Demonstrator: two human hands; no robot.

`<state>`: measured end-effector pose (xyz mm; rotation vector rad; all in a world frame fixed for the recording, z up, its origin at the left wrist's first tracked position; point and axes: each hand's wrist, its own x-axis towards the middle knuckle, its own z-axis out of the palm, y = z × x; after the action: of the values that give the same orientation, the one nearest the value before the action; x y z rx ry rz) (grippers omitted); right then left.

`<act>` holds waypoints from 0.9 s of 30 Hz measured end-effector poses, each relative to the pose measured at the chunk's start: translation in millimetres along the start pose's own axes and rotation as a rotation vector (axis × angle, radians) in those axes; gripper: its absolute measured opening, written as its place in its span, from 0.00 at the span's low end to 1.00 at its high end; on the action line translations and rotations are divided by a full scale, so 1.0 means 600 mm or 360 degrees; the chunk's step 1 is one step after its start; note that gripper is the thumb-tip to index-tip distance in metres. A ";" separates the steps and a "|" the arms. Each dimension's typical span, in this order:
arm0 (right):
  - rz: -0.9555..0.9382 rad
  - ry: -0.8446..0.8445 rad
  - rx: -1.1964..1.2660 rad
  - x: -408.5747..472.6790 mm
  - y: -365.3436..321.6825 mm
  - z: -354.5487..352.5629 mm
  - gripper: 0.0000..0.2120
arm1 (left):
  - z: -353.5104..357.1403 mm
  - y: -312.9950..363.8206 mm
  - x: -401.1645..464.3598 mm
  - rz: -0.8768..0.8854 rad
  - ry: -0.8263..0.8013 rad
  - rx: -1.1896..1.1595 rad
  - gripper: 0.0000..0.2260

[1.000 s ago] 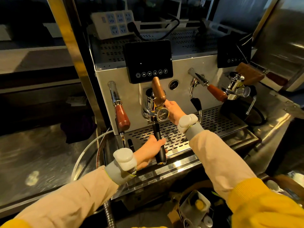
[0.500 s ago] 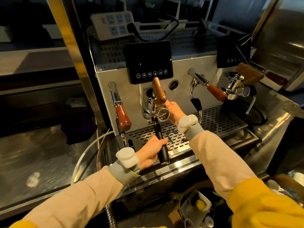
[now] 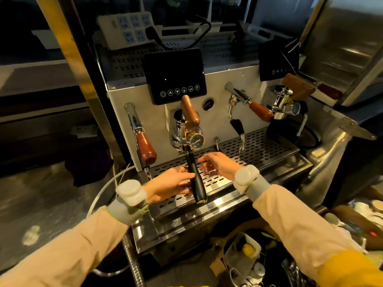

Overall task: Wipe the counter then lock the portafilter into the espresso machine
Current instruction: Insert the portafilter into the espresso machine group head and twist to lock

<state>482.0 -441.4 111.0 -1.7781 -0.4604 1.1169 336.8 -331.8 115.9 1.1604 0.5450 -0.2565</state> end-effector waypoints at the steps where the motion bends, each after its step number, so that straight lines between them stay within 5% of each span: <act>1: 0.0013 -0.0077 -0.0065 -0.007 0.006 0.008 0.14 | -0.008 0.001 -0.002 0.0023 -0.0008 0.0017 0.03; 4: -0.0022 -0.0114 -0.0065 -0.014 0.007 0.043 0.15 | -0.023 0.009 -0.003 0.0201 0.0127 0.0354 0.07; 8: -0.0115 -0.0084 -0.0086 -0.007 -0.004 0.063 0.08 | -0.034 0.026 0.001 0.0818 0.0798 0.0983 0.14; 11: -0.0108 -0.0289 -0.0024 -0.010 -0.006 0.067 0.05 | -0.043 0.036 -0.001 0.1154 0.1013 0.1239 0.18; 16: -0.0108 -0.0371 -0.0065 -0.018 -0.010 0.070 0.11 | -0.057 0.027 0.015 0.1197 0.1010 0.1804 0.28; 27: -0.0034 -0.0272 -0.0068 -0.014 -0.008 0.076 0.18 | -0.064 0.011 0.000 0.1187 0.0998 0.2247 0.29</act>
<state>440.0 -421.6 113.2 -1.7174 -0.6084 1.2580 329.4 -294.2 110.0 2.7647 0.3835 0.5002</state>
